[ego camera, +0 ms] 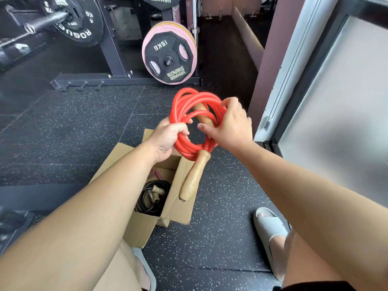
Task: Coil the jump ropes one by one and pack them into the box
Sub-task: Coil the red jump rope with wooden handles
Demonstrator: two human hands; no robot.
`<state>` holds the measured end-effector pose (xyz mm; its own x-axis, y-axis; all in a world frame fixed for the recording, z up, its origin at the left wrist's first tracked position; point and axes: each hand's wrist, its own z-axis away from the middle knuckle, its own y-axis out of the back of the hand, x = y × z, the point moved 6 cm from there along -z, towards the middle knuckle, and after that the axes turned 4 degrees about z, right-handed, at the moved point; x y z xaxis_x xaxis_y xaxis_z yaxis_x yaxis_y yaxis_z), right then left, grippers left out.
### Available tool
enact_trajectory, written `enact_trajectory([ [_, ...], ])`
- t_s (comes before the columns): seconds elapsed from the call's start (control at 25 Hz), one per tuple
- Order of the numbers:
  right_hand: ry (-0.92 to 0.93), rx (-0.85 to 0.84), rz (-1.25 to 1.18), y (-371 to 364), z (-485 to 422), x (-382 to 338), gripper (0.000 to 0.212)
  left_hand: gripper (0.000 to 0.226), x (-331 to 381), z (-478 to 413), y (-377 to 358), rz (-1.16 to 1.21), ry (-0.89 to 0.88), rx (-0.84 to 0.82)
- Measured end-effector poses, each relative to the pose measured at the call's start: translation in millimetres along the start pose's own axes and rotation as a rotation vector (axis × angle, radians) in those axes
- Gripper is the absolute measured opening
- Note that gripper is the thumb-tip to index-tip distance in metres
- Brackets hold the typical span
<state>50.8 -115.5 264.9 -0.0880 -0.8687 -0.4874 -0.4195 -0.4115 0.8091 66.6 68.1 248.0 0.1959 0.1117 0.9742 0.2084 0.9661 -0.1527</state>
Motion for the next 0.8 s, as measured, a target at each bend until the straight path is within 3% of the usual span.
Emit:
enact_trajectory([
  [0.08,-0.065,-0.051,-0.172,-20,6,3,0.113,0.035,-4,0,13,0.055,0.028,0.029],
  [0.16,-0.179,-0.233,-0.530,-50,11,3,0.125,0.030,-9,-1,23,0.125,0.055,0.040],
  [0.2,-0.227,-0.327,-0.726,-65,12,0,0.120,0.027,-11,-1,30,0.151,0.059,0.053],
  [0.28,-0.263,-0.461,-0.893,-83,12,-5,0.094,0.021,-18,-2,47,0.175,0.071,0.096],
  [0.44,-0.315,-0.588,-0.892,-111,22,-15,0.061,0.020,-49,-3,82,0.101,0.168,0.116],
  [0.6,-0.346,-0.664,-0.799,-156,29,-24,0.063,0.008,-78,-3,125,-0.081,0.339,0.078],
  [0.68,-0.312,-0.691,-0.709,-186,33,-35,0.057,0.018,-97,-1,155,-0.164,0.444,0.085],
  [0.8,-0.254,-0.705,-0.559,-230,38,-56,0.063,0.033,-126,-7,198,-0.217,0.488,0.243],
])
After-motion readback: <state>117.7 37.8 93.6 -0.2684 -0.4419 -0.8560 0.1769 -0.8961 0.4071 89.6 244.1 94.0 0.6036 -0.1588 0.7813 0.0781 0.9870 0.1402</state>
